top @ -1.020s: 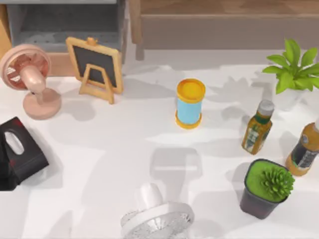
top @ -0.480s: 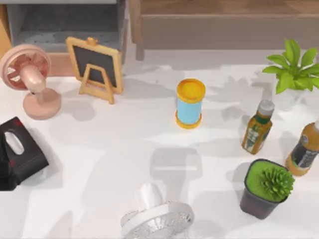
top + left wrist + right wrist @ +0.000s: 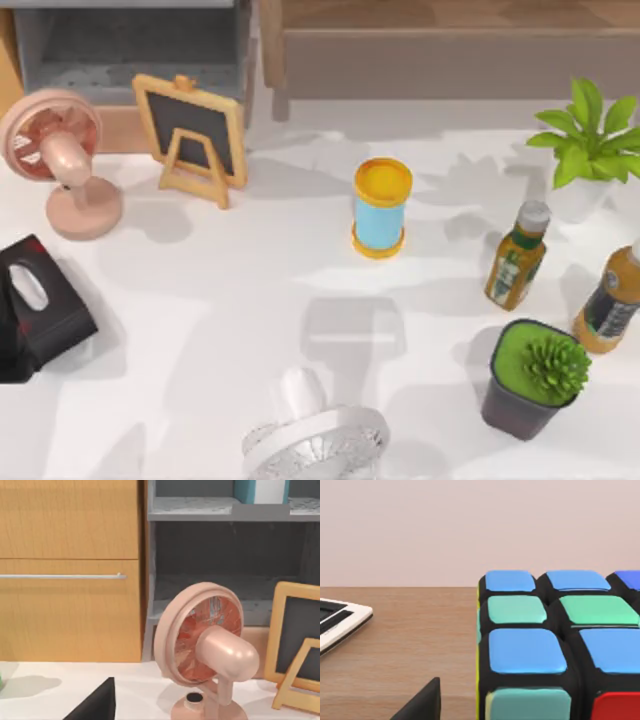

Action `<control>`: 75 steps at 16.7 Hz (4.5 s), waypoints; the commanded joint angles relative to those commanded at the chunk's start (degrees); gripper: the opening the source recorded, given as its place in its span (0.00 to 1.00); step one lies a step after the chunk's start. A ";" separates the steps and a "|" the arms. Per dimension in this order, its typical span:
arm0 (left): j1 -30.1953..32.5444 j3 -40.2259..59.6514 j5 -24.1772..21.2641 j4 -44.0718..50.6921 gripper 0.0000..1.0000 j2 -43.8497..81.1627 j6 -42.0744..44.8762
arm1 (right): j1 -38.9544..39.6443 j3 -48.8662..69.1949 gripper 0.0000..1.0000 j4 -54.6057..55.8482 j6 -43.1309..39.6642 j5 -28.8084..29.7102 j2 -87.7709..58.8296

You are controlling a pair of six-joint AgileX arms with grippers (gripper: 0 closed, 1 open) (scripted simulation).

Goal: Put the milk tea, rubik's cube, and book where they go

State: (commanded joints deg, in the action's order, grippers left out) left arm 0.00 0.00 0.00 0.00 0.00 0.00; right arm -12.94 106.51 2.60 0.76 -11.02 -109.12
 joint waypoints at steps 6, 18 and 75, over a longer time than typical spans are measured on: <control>0.00 0.00 0.00 0.00 1.00 0.00 0.00 | -0.39 -6.38 1.00 1.24 0.06 -0.54 4.73; 0.00 0.00 0.00 0.00 1.00 0.00 0.00 | 0.77 -16.14 1.00 1.70 0.04 -0.08 14.63; 12.80 71.94 10.61 -37.17 1.00 109.20 -0.45 | 12.94 -106.51 1.00 -2.60 -0.76 11.02 109.12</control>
State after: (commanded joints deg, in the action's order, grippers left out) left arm 12.80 71.94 10.61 -37.17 109.20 -0.45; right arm 0.00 0.00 0.00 0.00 0.00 0.00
